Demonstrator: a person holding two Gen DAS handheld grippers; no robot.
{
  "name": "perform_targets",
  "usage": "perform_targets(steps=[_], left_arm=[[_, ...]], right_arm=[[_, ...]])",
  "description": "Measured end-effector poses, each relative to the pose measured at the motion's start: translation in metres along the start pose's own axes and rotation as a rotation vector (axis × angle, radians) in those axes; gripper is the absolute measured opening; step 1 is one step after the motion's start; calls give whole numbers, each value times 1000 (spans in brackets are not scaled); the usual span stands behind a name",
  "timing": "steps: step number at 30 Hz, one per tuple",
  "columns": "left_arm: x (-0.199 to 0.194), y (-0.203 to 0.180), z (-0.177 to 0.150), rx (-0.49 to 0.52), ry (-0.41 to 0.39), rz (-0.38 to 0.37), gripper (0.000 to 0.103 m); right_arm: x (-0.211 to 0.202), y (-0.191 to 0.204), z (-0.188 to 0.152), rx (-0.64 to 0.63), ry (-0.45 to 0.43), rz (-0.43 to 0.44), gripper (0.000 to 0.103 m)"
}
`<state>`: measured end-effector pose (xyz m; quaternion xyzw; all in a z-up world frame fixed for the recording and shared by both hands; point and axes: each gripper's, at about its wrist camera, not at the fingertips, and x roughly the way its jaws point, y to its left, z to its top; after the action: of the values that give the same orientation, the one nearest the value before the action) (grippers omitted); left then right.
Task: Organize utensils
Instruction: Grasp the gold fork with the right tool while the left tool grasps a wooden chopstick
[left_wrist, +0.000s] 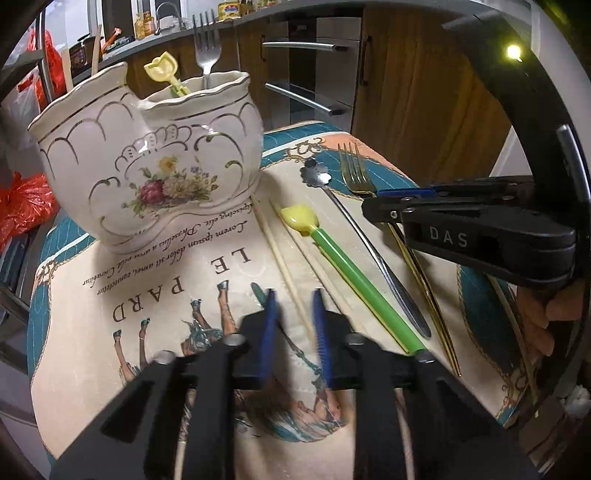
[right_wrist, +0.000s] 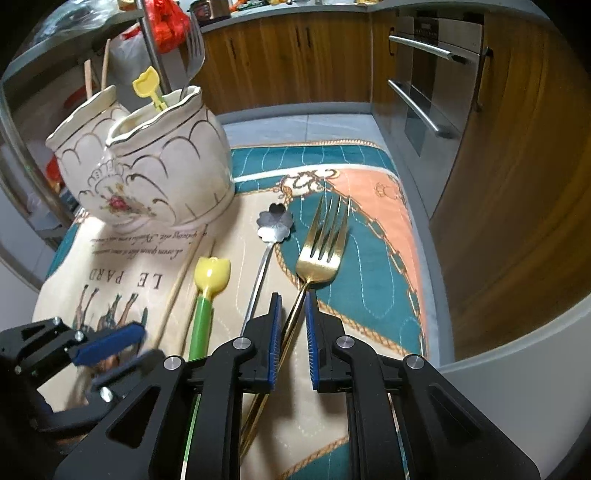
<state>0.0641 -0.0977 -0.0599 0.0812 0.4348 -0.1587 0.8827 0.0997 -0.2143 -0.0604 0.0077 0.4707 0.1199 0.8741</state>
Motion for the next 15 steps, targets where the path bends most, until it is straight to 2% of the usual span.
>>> perform_targets(steps=[5, 15], left_arm=[[-5, 12, -5, 8, 15, -51, 5], [-31, 32, -18, 4, -30, -57, 5]], right_arm=[[-1, -3, -2, 13, -16, 17, 9], [-36, 2, -8, 12, -122, 65, 6]])
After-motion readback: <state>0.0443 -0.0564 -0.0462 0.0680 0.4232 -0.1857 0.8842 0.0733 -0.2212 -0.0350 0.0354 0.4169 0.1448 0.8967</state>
